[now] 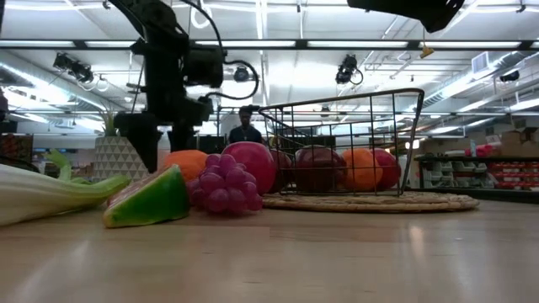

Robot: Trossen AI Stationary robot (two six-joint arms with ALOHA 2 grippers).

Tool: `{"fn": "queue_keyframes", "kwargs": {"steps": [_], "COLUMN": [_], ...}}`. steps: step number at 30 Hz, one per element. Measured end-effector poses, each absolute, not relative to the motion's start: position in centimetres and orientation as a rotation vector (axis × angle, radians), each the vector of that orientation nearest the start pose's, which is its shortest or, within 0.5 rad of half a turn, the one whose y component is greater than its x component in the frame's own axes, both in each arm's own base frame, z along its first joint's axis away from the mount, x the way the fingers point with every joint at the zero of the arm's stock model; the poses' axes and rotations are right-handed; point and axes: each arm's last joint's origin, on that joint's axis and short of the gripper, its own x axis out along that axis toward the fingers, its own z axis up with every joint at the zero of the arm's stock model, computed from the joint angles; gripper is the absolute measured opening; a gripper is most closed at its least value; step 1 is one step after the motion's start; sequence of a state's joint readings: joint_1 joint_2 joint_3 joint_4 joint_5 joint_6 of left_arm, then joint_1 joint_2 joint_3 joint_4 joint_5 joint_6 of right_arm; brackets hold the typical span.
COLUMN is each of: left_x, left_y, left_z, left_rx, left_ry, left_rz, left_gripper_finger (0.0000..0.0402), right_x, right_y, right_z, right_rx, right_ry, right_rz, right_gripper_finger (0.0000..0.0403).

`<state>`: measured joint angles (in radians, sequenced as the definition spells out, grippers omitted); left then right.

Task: Build produce basket
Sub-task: Put the green pear into the gold wire basket

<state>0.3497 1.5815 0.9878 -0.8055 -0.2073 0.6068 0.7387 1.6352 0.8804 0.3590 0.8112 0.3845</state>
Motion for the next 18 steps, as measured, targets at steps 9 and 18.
{"fn": "queue_keyframes", "kwargs": {"steps": [9, 18], "left_x": [26.9, 27.2], "left_y": [10.4, 10.4], "left_z": [15.6, 15.4], "left_rx": [0.339, 0.321], "left_ry": [1.541, 1.518], "left_rz": [-0.009, -0.017], "left_gripper_finger": [0.0396, 0.0378], "right_x": [26.4, 26.4], "right_y": [21.2, 21.2], "right_z": [20.9, 20.9], "right_rx": [0.095, 0.095], "right_ry": [0.261, 0.260], "right_rz": [-0.122, -0.122], "right_gripper_finger": [0.0375, 0.0375]}}
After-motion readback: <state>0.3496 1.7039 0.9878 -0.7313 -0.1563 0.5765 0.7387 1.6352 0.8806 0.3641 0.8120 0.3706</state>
